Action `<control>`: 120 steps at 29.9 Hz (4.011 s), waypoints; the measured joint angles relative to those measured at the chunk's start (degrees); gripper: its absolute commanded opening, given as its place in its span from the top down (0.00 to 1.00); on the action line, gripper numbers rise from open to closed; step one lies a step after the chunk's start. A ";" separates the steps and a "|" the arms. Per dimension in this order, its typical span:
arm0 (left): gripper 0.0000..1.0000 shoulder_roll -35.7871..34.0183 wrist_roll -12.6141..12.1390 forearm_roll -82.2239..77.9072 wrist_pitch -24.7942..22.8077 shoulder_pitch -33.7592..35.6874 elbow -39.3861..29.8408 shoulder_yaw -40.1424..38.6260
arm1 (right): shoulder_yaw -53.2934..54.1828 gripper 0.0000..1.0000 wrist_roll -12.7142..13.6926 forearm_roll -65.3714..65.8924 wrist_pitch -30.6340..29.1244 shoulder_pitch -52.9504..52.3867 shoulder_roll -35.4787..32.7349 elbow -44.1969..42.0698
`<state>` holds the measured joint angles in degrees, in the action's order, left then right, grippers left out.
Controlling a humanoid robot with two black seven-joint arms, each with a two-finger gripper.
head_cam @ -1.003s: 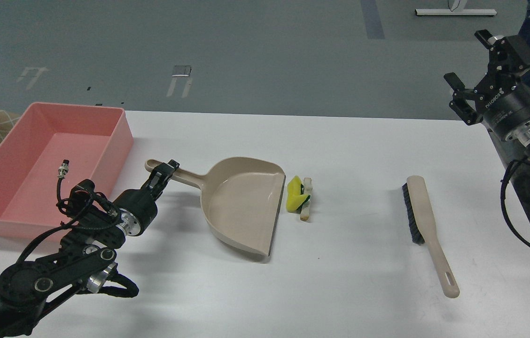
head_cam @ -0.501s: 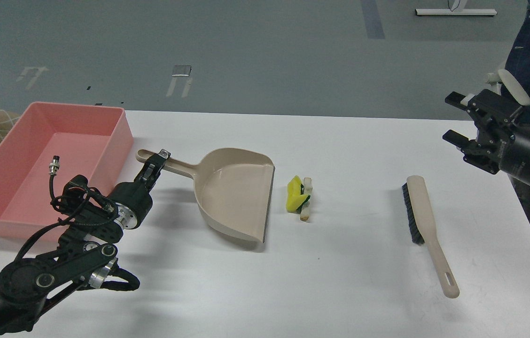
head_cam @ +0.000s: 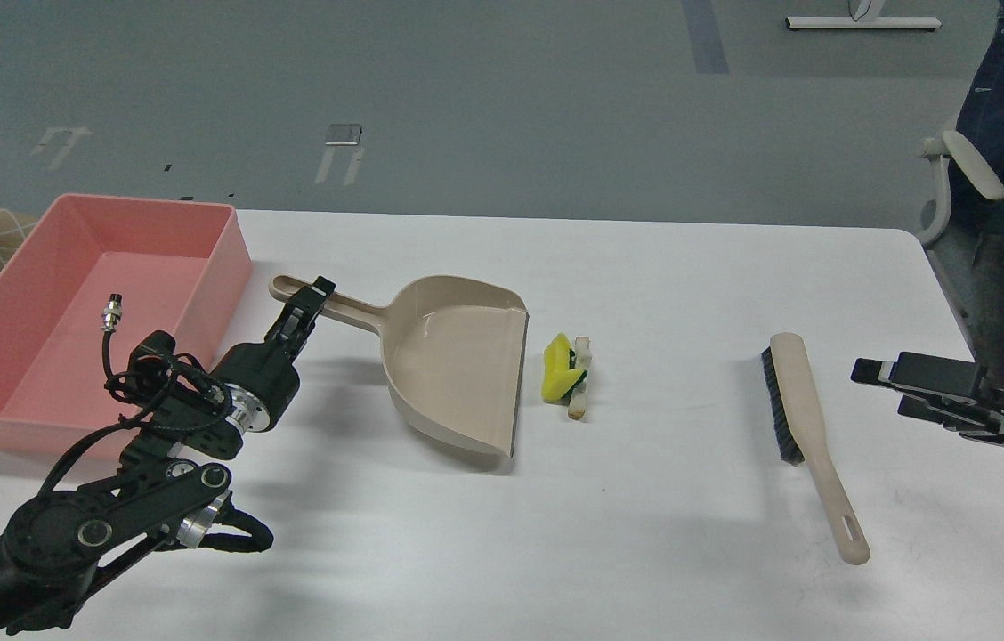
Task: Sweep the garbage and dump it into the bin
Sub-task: 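Lower the right gripper down to the wooden brush handle, then grasp the brush handle with the right gripper and lift it, then sweep the sponge and debris into the dustpan with the right gripper's brush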
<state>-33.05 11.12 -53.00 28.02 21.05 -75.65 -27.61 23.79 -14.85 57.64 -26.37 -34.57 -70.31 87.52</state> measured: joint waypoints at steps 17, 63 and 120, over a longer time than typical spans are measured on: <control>1.00 0.25 0.05 0.00 -0.02 -0.10 -0.09 -0.01 | -0.06 0.02 1.69 6.02 -0.94 5.82 0.67 0.13; 1.00 0.18 0.74 0.04 -0.02 -0.13 -0.11 -0.10 | -0.13 0.59 5.27 14.18 -0.28 7.62 9.22 0.09; 1.00 1.68 5.74 -1.50 -0.02 -1.77 0.00 0.38 | 2.49 1.00 13.47 14.00 -0.08 4.73 30.91 0.79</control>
<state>-31.38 16.86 -54.50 28.00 19.27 -75.64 -27.23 26.28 -1.38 71.63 -26.45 -29.84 -39.40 88.32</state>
